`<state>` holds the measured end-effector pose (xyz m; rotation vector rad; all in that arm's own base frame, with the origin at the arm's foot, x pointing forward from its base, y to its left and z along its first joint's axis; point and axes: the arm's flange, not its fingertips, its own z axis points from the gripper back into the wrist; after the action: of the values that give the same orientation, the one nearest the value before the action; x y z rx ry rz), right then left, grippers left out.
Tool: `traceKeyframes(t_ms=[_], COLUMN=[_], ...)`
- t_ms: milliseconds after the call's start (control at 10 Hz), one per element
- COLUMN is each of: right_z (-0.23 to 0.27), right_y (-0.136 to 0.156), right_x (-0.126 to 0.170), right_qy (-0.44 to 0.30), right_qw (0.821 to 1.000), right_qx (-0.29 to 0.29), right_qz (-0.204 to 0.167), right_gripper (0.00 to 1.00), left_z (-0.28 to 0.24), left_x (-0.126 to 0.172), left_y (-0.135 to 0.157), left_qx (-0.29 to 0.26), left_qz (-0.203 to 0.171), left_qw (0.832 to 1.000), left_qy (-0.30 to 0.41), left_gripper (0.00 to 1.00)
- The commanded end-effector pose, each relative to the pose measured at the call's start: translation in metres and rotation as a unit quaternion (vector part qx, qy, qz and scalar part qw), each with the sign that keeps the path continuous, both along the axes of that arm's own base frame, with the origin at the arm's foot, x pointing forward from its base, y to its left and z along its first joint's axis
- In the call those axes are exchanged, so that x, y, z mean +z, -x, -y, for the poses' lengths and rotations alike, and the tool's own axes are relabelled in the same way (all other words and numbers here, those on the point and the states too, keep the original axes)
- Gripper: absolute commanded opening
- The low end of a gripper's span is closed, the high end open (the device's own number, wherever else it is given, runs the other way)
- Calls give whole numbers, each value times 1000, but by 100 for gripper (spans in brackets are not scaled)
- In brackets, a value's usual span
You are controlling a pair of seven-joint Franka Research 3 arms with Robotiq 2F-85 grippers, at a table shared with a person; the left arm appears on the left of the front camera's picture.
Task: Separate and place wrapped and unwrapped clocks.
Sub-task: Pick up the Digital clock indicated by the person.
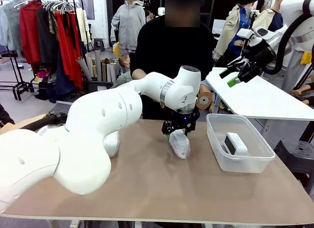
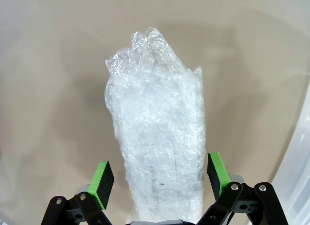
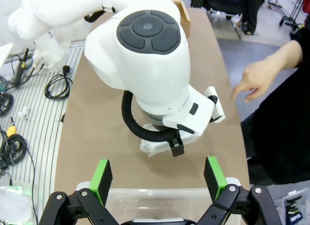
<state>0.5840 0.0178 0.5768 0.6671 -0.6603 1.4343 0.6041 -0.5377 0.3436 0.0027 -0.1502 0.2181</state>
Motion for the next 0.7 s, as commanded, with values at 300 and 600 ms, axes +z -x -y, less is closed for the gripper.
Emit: traceKeyframes(t_ms=[300,600], right_z=[0,0], right_y=[1,1], right_x=[1,1], right_qy=[0,0], right_qw=[1000,1000], right_qx=[1,1], right_qz=[0,0], right_gripper=[100,100], left_z=[-1,-4], left_x=[-1,0], left_y=[0,0], left_qx=[-3,4], left_qz=[-13,-15], left_qw=[1000,1000], left_qy=[-1,4], left_gripper=[80,21])
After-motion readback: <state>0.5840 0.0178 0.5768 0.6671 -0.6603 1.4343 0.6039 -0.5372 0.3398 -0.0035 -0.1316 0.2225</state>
